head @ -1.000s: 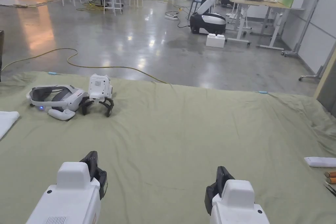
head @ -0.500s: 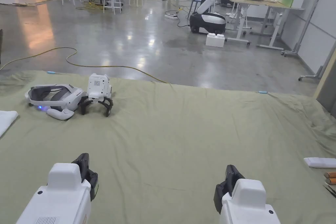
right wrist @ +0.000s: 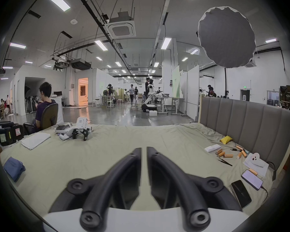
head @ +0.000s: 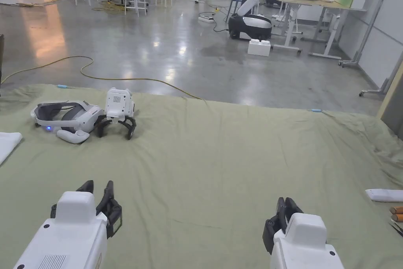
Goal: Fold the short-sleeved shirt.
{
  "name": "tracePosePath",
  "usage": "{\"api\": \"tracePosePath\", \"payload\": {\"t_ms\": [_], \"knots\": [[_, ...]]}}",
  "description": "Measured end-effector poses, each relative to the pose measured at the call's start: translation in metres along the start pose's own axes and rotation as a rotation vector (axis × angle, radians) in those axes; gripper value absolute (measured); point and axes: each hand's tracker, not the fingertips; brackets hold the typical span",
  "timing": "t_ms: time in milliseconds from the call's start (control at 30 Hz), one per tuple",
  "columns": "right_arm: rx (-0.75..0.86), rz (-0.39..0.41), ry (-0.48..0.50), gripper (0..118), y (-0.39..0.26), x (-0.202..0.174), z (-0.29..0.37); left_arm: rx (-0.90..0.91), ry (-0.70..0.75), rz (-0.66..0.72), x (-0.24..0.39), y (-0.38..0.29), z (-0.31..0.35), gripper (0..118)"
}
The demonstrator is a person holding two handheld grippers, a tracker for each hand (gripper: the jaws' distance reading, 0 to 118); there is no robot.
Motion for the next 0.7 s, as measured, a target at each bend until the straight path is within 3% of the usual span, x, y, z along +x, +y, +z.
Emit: {"api": "tracePosePath", "payload": {"t_ms": [33, 100, 133, 167, 400, 700], "knots": [[0.0, 0.003, -0.006, 24, -0.0006, -0.0005, -0.0001, 0.002, -0.002, -0.006, -0.0001, 0.0002, 0.0001, 45], [-0.011, 0.01, -0.021, 70, -0.0015, 0.0008, -0.0021, 0.013, 0.006, -0.026, 0.0029, 0.0002, 0.0012, 75], [-0.015, 0.009, -0.026, 88, -0.002, 0.0015, -0.0024, 0.02, 0.006, -0.035, 0.0035, 0.0003, 0.0021, 83], [-0.009, 0.007, -0.032, 97, -0.0031, 0.002, -0.0015, 0.028, 0.01, -0.045, 0.0039, 0.0008, 0.0031, 89], [-0.006, -0.002, -0.031, 97, -0.0029, 0.0077, -0.0007, 0.041, 0.026, -0.049, 0.0038, 0.0038, 0.0042, 100], [0.004, 0.035, -0.028, 105, 0.0045, 0.0042, -0.0023, 0.001, 0.007, -0.019, 0.0, 0.0054, 0.0013, 105]]}}
